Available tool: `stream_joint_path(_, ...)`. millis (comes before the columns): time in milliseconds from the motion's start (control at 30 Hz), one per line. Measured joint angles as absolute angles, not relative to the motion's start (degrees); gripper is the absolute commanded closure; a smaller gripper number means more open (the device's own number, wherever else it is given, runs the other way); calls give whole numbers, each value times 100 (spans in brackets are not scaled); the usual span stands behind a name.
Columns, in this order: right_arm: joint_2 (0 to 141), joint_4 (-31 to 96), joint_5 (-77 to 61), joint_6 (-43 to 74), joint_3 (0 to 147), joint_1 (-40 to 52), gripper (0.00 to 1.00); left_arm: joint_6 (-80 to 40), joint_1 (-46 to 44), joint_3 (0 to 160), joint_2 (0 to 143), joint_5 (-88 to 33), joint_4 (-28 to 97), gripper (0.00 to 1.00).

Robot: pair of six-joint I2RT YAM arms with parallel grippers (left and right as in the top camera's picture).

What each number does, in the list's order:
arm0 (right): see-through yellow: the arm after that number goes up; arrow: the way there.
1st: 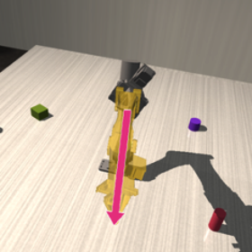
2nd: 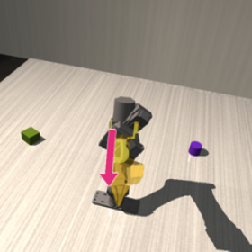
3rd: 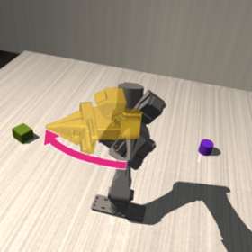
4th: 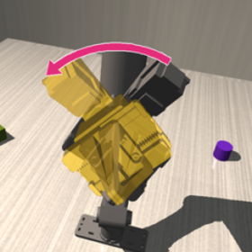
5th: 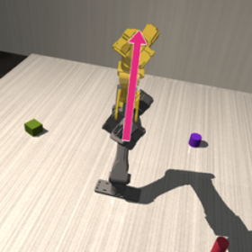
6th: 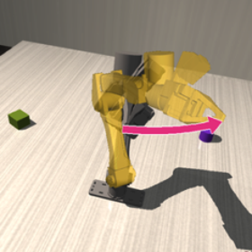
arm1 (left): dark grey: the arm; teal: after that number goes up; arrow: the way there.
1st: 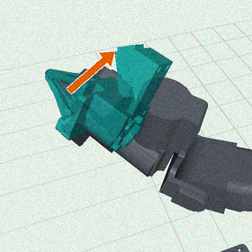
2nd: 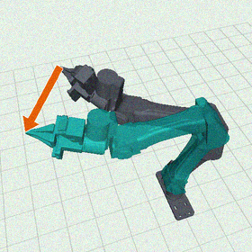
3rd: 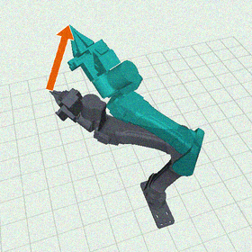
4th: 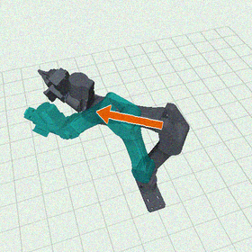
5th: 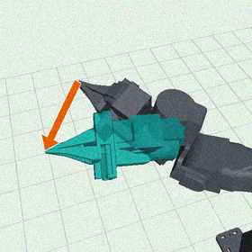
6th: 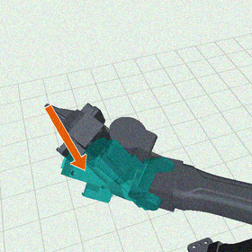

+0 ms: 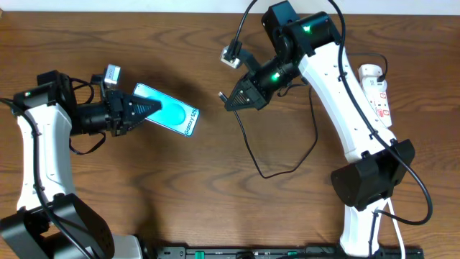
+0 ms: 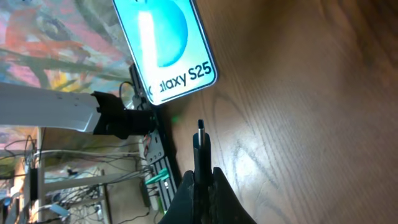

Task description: Plug charger to phone and switch on socket

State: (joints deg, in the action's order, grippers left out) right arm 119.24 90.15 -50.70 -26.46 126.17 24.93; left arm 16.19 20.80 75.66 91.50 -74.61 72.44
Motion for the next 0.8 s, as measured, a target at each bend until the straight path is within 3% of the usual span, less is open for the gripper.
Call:
stream_joint_path(200, 12018, 9015, -5063, -2646, 12617, 2493, 99, 1787, 1994, 7566, 9240, -7338, 6879, 93)
stream_joint_path(533, 12488, 9168, -5054, -2768, 12615, 2475, 99, 1776, 1772, 7566, 10849, -7629, 6123, 93)
stream_joint_path(800, 12514, 9268, -5144, -3070, 12580, 2401, 99, 1776, 1772, 7568, 10973, -7883, 6082, 93)
